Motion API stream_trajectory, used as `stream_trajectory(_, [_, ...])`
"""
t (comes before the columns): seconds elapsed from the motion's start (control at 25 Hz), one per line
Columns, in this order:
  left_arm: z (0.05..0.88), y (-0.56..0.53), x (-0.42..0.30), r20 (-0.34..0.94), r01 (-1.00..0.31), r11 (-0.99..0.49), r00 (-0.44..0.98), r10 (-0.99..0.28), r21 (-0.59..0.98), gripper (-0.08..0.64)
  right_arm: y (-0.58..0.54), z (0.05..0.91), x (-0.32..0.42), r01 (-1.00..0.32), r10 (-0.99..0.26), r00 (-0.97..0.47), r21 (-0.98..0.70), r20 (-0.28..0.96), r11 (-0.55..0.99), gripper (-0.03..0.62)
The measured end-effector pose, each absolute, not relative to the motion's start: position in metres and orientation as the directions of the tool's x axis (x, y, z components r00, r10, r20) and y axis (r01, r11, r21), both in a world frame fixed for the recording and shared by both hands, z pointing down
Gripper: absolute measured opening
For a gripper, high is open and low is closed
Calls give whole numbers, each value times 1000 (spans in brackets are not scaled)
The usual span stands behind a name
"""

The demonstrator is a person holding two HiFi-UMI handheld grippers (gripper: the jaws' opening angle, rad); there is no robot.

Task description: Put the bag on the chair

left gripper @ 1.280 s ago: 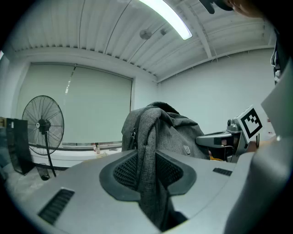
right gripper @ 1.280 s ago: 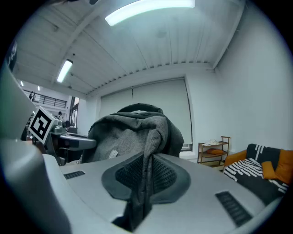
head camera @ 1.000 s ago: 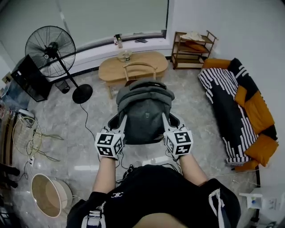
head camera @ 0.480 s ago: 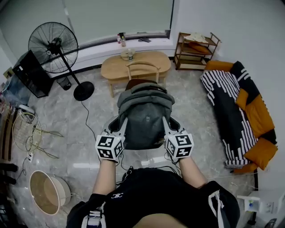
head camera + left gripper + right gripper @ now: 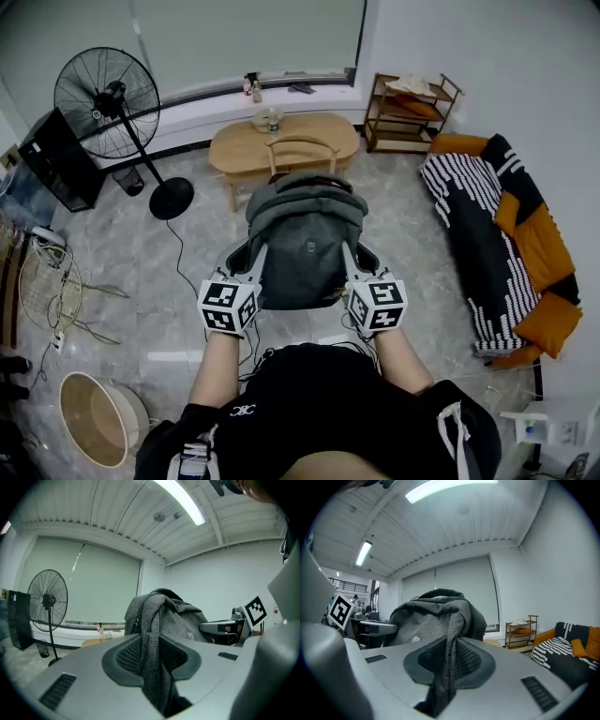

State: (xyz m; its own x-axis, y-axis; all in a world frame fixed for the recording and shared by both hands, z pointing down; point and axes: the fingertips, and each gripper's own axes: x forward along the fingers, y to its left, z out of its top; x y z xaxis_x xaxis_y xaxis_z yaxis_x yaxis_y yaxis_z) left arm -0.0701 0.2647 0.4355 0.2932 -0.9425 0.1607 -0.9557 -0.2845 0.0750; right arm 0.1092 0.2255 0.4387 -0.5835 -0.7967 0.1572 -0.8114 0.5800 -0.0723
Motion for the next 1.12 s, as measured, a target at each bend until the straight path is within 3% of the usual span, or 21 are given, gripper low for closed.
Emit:
stream_trajectory(0.36, [429,239,-108,131,-946,-320,325,-936,59,109,206,437,73,-830,-818,-557,-87,144,551,64])
stream_trajectory(0.68, [454,195,-135,182,-953,-286,299,-937,96,106,157,461,45,-817,-797,-576,-107,182,566,65])
stream_trajectory(1.12, [464,58,-163,192,-973,-213,227,-955,91,106,11,476,16,-782,-757,-623,-142,194,607,66])
